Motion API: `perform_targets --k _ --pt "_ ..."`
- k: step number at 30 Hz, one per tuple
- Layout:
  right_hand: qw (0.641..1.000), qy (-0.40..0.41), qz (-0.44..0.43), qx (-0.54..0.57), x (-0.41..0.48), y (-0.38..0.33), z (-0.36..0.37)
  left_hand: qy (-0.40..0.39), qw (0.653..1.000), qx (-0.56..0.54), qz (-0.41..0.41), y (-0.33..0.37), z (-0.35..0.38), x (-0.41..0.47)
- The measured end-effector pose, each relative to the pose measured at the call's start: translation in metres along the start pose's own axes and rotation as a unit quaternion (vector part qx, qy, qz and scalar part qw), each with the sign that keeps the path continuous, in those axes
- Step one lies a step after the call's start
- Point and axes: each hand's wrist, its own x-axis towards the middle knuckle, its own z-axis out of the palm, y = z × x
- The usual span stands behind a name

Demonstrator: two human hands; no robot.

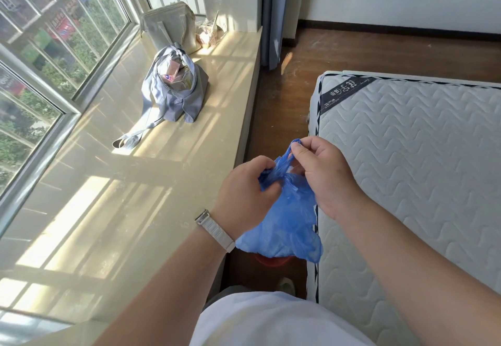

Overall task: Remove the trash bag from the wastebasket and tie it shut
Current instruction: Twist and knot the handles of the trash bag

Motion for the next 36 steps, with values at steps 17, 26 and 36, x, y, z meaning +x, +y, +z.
perform_targets --k 17,26,36 --pt "0.986 -0.129 0.104 -0.035 -0.01 0.001 0.006 0.074 0.997 0.038 -0.004 -0.007 0.001 0.001" --pt "0.975 -0.169 0.14 -0.029 -0.002 0.003 -0.006 0.026 0.988 0.103 0.111 -0.006 -0.007 0.001" --pt "0.986 -0.133 0.045 -0.088 0.005 0.006 -0.017 -0.04 0.998 0.04 -0.004 -0.01 -0.004 0.005"
